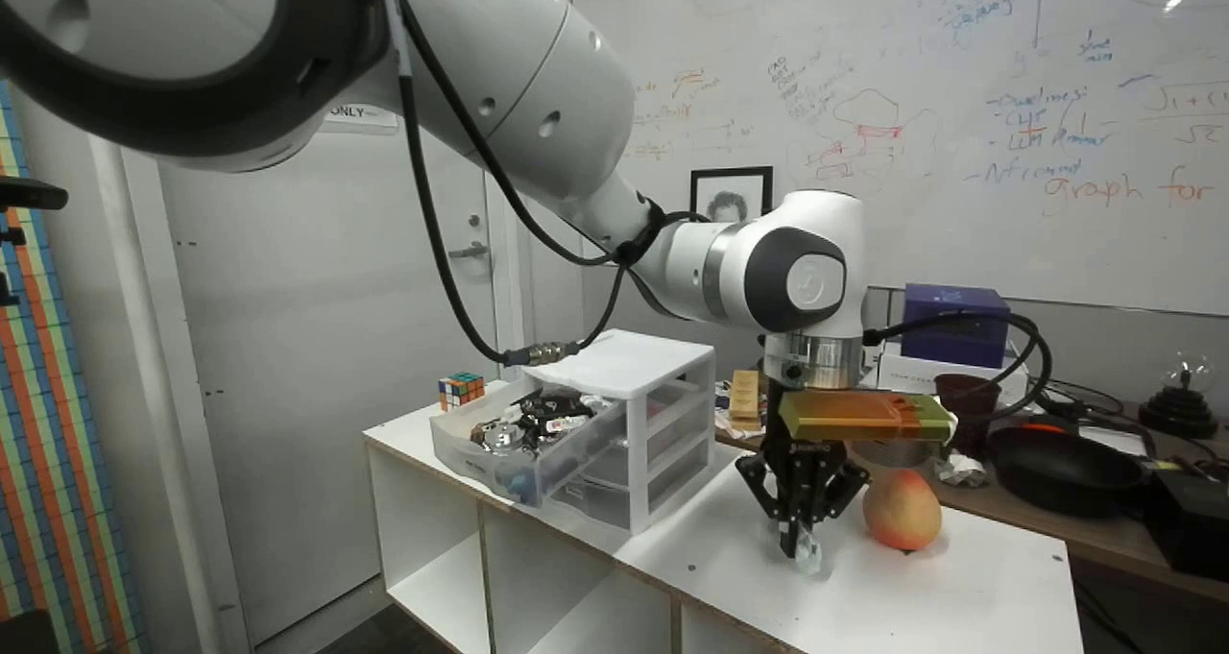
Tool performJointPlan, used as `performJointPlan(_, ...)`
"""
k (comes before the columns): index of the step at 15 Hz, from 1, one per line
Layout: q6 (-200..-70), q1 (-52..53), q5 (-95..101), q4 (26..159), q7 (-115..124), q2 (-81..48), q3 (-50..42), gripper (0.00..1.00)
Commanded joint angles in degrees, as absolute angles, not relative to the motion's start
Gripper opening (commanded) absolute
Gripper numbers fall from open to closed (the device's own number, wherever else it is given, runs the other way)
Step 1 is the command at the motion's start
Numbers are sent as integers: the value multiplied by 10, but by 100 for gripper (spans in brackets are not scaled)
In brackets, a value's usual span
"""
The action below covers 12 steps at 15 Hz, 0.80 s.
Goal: Pick up the white objects on the right and left side of the table and put them in the open drawer and close it
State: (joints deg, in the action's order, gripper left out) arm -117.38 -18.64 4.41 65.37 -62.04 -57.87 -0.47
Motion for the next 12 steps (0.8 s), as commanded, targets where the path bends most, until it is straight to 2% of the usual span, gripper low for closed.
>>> performJointPlan(1, -1165, -155, 66, 704, -565, -513, -32, 12)
performJointPlan(6, -1194, -114, 117, 831, -488, -377, -49, 10)
performJointPlan(12, -1191, -79, 153, 980, -481, -215, -26, 10)
